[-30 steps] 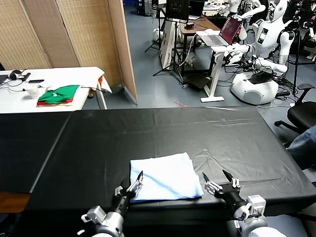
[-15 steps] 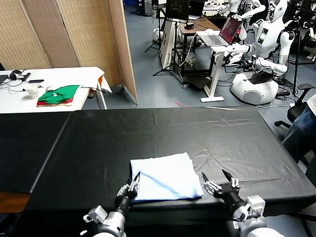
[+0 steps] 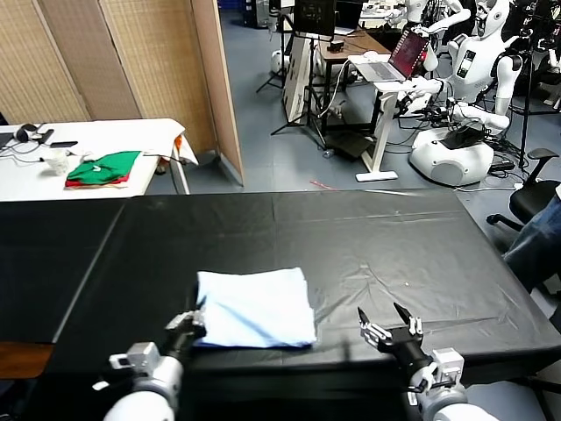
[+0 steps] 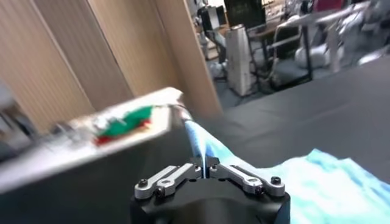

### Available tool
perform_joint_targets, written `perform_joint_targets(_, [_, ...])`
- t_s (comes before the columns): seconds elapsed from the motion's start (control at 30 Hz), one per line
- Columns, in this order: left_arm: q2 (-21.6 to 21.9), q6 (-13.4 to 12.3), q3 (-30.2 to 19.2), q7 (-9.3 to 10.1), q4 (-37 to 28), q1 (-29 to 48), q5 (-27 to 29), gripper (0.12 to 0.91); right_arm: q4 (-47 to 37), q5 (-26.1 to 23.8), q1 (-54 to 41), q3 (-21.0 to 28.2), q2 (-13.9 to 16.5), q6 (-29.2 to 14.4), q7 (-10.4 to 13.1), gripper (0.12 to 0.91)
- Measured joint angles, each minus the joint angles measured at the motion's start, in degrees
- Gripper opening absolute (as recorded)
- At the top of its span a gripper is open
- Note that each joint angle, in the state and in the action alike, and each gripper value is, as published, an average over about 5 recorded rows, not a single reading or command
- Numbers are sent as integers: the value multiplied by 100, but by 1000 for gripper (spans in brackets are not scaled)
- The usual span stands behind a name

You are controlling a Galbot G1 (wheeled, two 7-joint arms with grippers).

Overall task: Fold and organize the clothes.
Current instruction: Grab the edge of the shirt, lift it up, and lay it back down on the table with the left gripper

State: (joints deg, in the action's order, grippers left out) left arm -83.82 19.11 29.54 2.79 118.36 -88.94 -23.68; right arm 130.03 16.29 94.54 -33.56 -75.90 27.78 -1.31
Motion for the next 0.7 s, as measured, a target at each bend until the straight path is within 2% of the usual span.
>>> perform_joint_targets(0.13, [643, 90, 325, 60, 114, -33, 238, 166, -105, -70, -19, 72, -51, -18, -1, 907])
perform_joint_targets(0.33, [1708, 207, 969, 70, 316, -223, 269, 166, -208, -164, -32, 191, -120, -36, -1, 907])
perform_joint_targets(0.57, [2930, 226, 1991, 96, 499, -648, 275, 166, -291, -243, -28, 361, -197, -71, 0, 907])
perform_joint_targets(0.7, [3430, 256, 2633, 120, 681, -1021, 324, 166, -359, -339, 0, 478, -241, -108, 6, 907])
